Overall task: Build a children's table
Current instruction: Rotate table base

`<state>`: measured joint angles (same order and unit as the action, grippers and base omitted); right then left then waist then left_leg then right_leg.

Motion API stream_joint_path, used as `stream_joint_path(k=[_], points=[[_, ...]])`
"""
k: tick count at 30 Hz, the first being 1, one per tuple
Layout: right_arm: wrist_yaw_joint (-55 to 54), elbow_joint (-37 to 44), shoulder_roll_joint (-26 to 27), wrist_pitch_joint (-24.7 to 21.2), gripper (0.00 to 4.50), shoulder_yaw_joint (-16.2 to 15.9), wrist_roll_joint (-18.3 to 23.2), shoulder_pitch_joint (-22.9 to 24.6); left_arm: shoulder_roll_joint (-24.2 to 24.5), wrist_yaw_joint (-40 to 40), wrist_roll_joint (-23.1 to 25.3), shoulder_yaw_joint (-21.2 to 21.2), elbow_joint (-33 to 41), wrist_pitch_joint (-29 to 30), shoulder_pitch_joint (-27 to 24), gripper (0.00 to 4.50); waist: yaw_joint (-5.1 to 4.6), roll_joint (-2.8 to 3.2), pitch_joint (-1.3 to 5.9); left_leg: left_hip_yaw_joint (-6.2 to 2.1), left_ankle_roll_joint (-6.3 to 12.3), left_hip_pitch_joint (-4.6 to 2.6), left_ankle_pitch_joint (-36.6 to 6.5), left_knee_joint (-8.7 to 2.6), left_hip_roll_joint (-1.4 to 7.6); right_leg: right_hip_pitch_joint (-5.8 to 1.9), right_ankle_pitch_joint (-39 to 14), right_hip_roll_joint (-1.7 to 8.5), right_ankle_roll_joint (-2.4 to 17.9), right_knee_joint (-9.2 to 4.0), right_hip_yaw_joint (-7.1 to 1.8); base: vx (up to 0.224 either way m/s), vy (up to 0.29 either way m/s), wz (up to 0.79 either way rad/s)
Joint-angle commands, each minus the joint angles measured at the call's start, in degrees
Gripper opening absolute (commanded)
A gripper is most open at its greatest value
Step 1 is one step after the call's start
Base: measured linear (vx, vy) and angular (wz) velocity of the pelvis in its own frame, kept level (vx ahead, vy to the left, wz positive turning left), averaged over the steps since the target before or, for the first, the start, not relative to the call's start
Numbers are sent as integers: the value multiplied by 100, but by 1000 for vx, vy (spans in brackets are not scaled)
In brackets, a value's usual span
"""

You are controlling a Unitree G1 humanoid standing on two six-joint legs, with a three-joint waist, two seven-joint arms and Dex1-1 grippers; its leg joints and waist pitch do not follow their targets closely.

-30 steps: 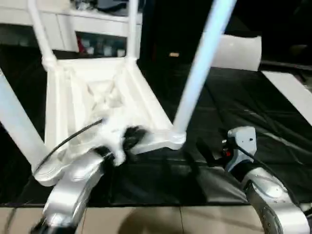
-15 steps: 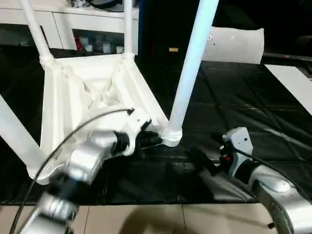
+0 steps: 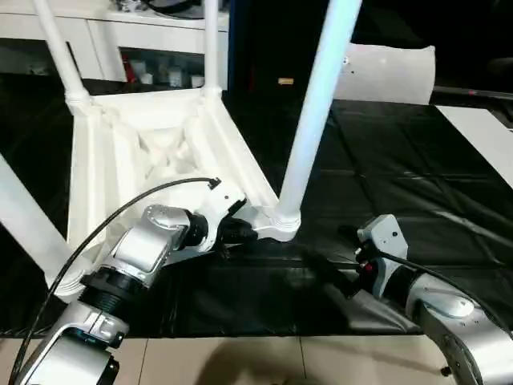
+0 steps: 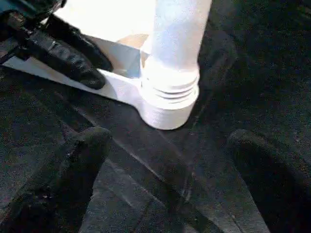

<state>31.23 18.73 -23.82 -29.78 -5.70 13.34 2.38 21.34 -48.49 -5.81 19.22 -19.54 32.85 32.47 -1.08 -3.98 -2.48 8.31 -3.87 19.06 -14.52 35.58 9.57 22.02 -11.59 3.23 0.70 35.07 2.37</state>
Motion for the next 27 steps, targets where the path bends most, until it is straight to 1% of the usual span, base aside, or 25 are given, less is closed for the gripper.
stream_joint_path(k=[1, 2, 3, 4, 7, 8, 9, 11, 12, 13, 14, 15, 18, 21, 22, 24, 25, 26, 27], points=[[16, 9, -98, 18, 450, 10, -26, -22, 8, -92, 83, 138, -111, -71, 164, 132, 18, 60, 247, -62, 258, 70, -452, -484, 336, -280, -881, 474, 1359, -406, -311, 0, 0, 0], [12, 6, -102, 20, 450, 8, -26, -25, 4, -134, 90, 145, -126, -85, 170, 132, 19, 66, 244, -64, 248, 71, -457, -491, 338, -277, -903, 473, 1342, -408, -313, 0, 0, 0], [2, 6, -112, 18, 450, 3, -38, -29, -1, -214, 87, 154, -123, -150, 166, 106, 19, 73, 243, -64, 240, 72, -465, -488, 339, -276, -907, 477, 1335, -410, -316, 0, 0, 0], [-2, 9, -120, 17, 450, -2, -50, -29, 1, -257, 86, 169, -109, -206, 160, 98, 18, 67, 245, -65, 235, 75, -460, -488, 341, -279, -903, 479, 1338, -409, -315, 0, 0, 0], [1, 15, -129, 21, 450, -11, -79, -18, 23, -306, 154, 235, -97, -328, 150, 92, 17, 62, 246, -62, 248, 74, -425, -491, 346, -276, -822, 480, 1365, -405, -315, 0, 0, 0], [2, 15, -128, 20, 450, -13, -91, -16, 40, -348, 197, 276, -102, -402, 145, 77, 13, 64, 246, -62, 256, 81, -419, -491, 347, -279, -805, 480, 1372, -402, -317, 0, 0, 0], [1, 15, -127, 19, 450, -16, -101, -15, 57, -393, 242, 318, -121, -481, 144, 54, 16, 65, 243, -64, 256, 78, -428, -493, 347, -276, -825, 482, 1368, -406, -316, 0, 0, 0], [-2, 17, -126, 16, 450, -16, -105, -15, 67, -409, 270, 343, -136, -513, 149, 54, 13, 67, 239, -66, 252, 75, -470, -502, 353, -272, -896, 482, 1347, -411, -316, 0, 0, 0], [-3, 15, -133, 16, 450, -24, -107, -16, 70, -452, 300, 360, -179, -549, 168, 53, 6, 57, 237, -63, 237, 78, -513, -502, 353, -272, -937, 483, 1339, -418, -318, 0, 0, 0], [-3, 13, -136, 17, 450, -28, -110, -20, 78, -482, 314, 376, -199, -575, 179, 46, 11, 64, 235, -64, 230, 76, -529, -503, 350, -271, -984, 488, 1332, -423, -319, 0, 0, 0], [-3, 9, -139, 17, 450, -32, -112, -23, 88, -515, 331, 394, -219, -599, 188, 26, 7, 50, 233, -63, 227, 78, -536, -505, 353, -269, -999, 488, 1326, -426, -320, 0, 0, 0], [-4, 7, -141, 17, 450, -35, -113, -25, 96, -535, 341, 406, -231, -614, 194, 15, 9, 58, 230, -64, 222, 74, -556, -509, 355, -264, -1030, 487, 1315, -427, -320, 0, 0, 0], [9, 0, -165, 24, 450, -47, -114, -36, 165, -655, 420, 495, -284, -678, 221, 13, 6, 56, 240, -68, 223, 80, -468, -510, 353, -273, -919, 485, 1303, -412, -320, 0, 0, 0], [31, -10, -171, 33, 450, -42, -125, -51, 187, -727, 464, 514, -339, -743, 243, 7, 0, 60, 240, -59, 249, 78, -407, -501, 354, -267, -768, 488, 1362, -400, -321, 0, 0, 0], [41, -22, -174, 33, 450, -44, -122, -68, 219, -805, 491, 553, -365, -775, 257, 7, 2, 32, 237, -52, 264, 77, -423, -502, 353, -268, -793, 490, 1372, -411, -322, 0, 0, 0], [65, -59, -181, 44, 450, -45, -118, -113, 305, -1005, 573, 648, -427, -887, 278, 7, 4, 43, 233, -54, 266, 77, -446, -508, 352, -266, -889, 490, 1339, -415, -323, 0, 0, 0], [77, -79, -183, 58, 450, -42, -114, -136, 342, -1076, 583, 659, -448, -969, 275, 7, 2, 36, 229, -57, 258, 80, -478, -513, 354, -266, -973, 494, 1314, -424, -324, 0, 0, 0], [91, -103, -184, 86, 450, -31, -107, -161, 381, -1153, 579, 655, -463, -1104, 266, 7, 2, 43, 228, -59, 252, 74, -497, -516, 356, -260, -1011, 496, 1307, -426, -322, 0, 0, 0], [109, -155, -184, 121, 450, 0, -79, -216, 470, -1302, 530, 603, -478, -1485, 222, 7, 0, 38, 227, -60, 240, 69, -518, -516, 357, -251, -1038, 496, 1312, -432, -321, 0, 0, 0]])
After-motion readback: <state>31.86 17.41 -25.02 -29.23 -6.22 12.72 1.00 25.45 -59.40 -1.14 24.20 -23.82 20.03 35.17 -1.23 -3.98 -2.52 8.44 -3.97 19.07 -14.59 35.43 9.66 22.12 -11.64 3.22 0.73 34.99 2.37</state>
